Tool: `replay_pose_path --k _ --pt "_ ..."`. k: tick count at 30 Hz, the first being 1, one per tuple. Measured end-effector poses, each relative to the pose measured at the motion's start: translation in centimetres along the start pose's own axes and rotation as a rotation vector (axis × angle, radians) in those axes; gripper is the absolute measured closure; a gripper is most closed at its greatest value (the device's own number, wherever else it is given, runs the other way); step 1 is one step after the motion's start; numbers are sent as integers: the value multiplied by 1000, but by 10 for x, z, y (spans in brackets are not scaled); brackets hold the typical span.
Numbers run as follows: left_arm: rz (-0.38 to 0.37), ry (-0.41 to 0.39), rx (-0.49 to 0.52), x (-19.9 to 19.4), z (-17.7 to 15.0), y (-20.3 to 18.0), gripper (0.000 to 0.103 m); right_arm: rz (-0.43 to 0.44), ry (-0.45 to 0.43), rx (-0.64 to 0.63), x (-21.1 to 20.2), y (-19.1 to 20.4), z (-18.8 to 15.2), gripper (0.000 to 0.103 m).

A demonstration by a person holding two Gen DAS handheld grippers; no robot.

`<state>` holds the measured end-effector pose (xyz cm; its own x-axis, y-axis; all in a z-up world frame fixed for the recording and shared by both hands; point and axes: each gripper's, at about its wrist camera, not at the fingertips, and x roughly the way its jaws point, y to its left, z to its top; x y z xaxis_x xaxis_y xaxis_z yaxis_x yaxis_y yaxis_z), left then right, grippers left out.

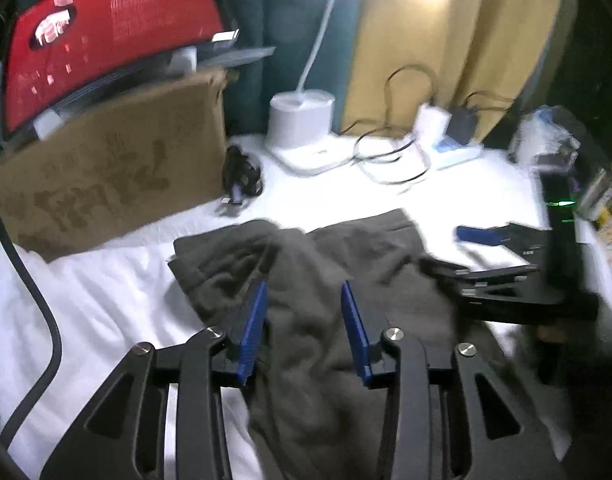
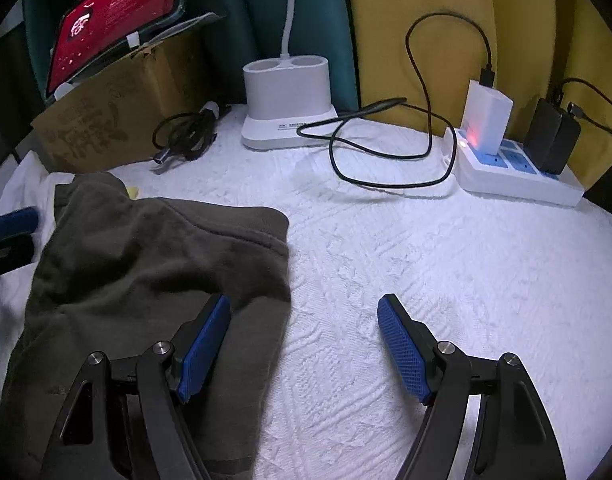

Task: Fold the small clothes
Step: 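Hold the folded end down with the left tool while the right tool opens and withdraws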

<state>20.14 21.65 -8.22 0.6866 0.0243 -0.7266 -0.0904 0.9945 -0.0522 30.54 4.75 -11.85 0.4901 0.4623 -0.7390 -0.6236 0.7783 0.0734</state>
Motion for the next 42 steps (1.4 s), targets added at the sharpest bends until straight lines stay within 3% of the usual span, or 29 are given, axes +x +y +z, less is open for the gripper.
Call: replay_pose_path --k 6,17,20,35,42 --pt "60 59 18 33 -3 17 65 5 -1 -2 2 0 4 25" --pt "101 44 19 22 -7 14 65 -30 6 34 6 -8 3 25" --pt "129 -4 67 5 -10 2 65 -45 13 50 2 -15 0 25" --pt "22 36 62 -39 -64 -38 65 -24 -15 33 -44 7 -23 25" --pt "41 67 25 -41 -90 -37 65 -7 -13 6 -64 27 -44 25"
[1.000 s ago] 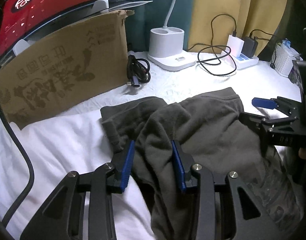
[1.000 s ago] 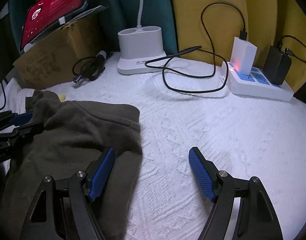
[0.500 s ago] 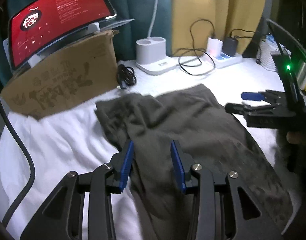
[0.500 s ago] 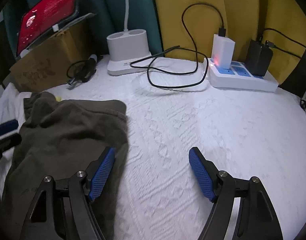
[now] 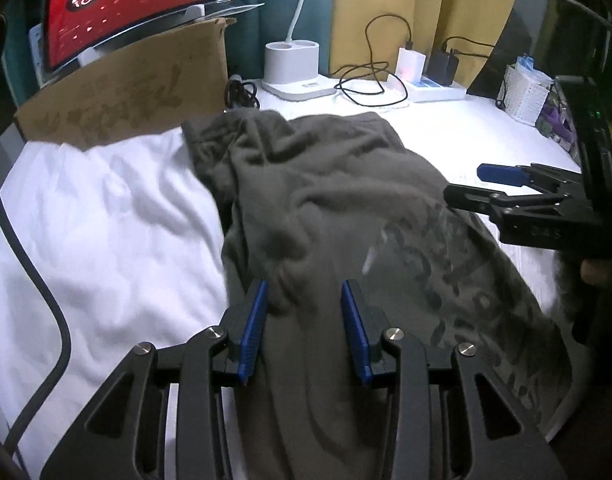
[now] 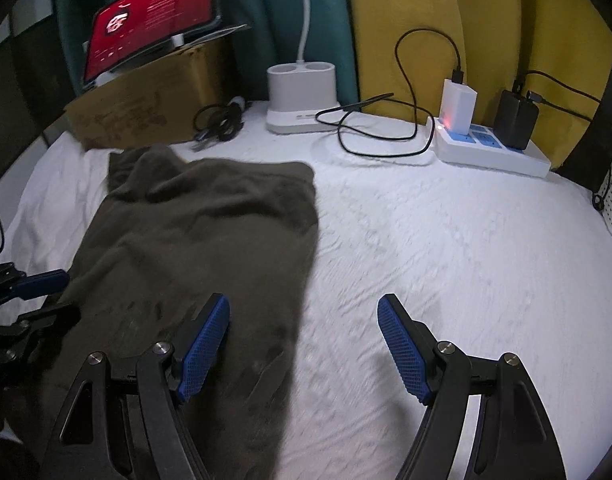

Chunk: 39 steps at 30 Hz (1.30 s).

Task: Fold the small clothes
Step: 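Hold the folded end down with the left tool while the right tool opens and withdraws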

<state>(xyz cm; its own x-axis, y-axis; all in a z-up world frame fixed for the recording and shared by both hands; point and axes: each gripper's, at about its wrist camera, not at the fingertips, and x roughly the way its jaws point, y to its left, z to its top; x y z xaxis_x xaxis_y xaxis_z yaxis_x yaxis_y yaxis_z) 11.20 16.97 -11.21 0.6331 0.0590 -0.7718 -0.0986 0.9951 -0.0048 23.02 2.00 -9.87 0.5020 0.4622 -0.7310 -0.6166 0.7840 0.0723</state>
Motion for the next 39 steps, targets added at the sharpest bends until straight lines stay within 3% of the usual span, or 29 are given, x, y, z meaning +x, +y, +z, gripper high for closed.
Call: replay_pose_path --k 9,21,39 --pt "33 1 -2 -5 -26 1 64 -4 18 -5 -15 9 -35 25" --pt "79 -33 -1 -24 -39 -4 64 -37 12 29 -36 -8 -64 25" --pt "55 -95 8 -42 -41 -51 64 -68 -38 87 -93 -41 -103 25"
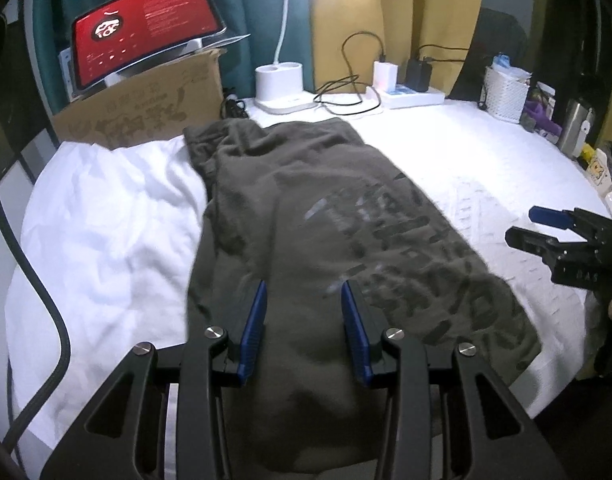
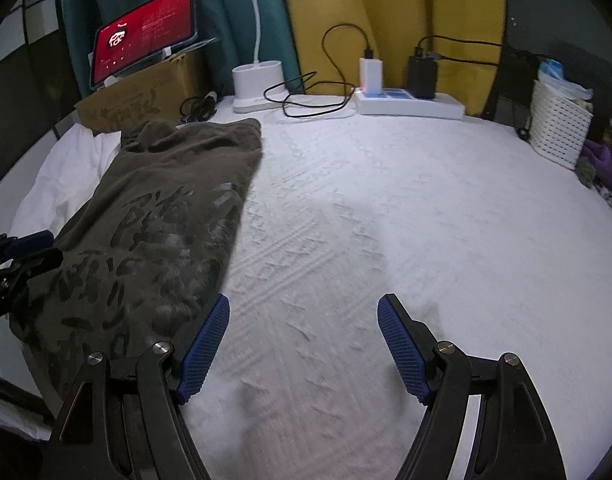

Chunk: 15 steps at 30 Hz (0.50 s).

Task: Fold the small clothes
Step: 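Hold the folded end down with the left tool while the right tool opens and withdraws, then open the left tool and lift it away from the folded shirt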

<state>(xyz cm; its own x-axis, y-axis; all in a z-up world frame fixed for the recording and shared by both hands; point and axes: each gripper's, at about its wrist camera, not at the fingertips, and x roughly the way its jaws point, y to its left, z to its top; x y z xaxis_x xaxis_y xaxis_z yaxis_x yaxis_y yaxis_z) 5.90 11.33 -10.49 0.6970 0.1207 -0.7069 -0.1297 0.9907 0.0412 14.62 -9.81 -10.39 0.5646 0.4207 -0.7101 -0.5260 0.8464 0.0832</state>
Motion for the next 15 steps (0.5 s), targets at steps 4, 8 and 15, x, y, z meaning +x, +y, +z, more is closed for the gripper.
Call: replay_pose_path --k 4,8,15 --pt "-20 -3 0 0 2 -14 64 -17 -16 17 -15 -13 -9 25" --pt "-35 -25 -6 -4 4 -29 64 -33 -28 38 -28 -26 -17 25" --pt "-86 -74 -11 -14 11 -50 61 -77 -59 58 -50 -40 -25 25"
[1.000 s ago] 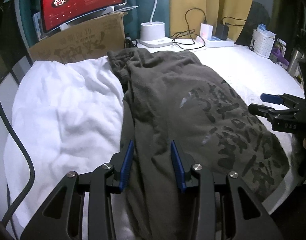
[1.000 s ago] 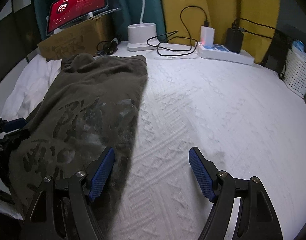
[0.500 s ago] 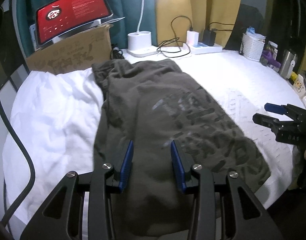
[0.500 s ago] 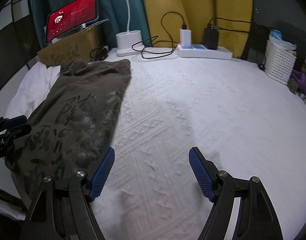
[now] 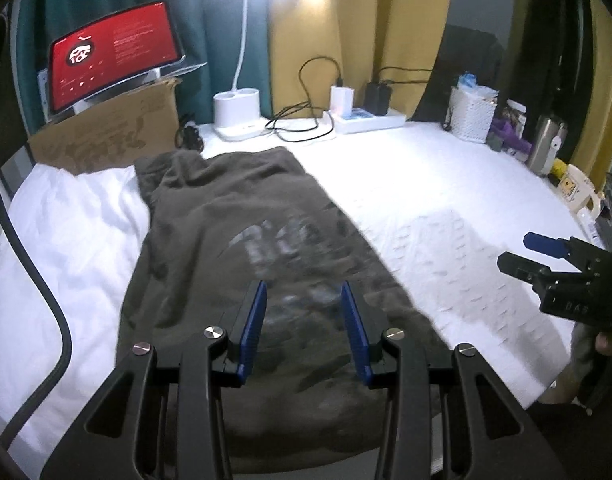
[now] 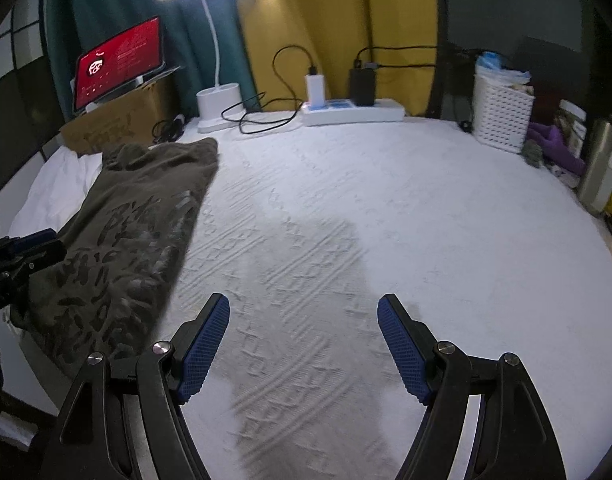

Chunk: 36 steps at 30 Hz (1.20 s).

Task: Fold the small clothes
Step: 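Open the left tool and lift it away from the folded shirt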

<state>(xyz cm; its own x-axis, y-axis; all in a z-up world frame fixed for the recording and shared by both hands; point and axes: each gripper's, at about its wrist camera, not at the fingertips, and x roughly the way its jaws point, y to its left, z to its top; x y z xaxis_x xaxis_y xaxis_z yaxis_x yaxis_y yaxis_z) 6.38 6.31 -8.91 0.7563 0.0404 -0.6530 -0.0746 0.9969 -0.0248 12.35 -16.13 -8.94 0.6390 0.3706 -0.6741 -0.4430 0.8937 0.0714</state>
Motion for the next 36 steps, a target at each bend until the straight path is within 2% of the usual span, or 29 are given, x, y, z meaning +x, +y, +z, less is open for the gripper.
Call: replay_pose_path --k 2,7,13,24,26,29,31,32,36 --pt "-19 -5 5 -1 2 -8 48 -7 -14 3 -7 -3 0 25" --pt "-40 -40 20 -11 7 -26 48 -24 -58 18 -30 -12 2 25" --pt "-51 -134 3 -37 18 -38 41 -65 -125 15 -63 -20 5 25" --pt "-80 -282 30 -88 34 -60 39 -177 -260 18 -135 -36 18 25" --pt "-71 -321 38 -99 36 -62 33 -190 -290 25 -147 -36 19 25" --pt "-38 -375 49 -113 37 -64 32 -200 -339 29 -166 -33 23 24" --pt "-24 -397 49 -121 38 -65 28 -204 -365 22 -177 -29 25 23" --pt "-21 -403 46 -124 38 -65 22 -204 -376 16 -182 -27 27 22" --pt "17 -420 41 -137 42 -65 20 -164 -410 15 -202 -19 31 17"
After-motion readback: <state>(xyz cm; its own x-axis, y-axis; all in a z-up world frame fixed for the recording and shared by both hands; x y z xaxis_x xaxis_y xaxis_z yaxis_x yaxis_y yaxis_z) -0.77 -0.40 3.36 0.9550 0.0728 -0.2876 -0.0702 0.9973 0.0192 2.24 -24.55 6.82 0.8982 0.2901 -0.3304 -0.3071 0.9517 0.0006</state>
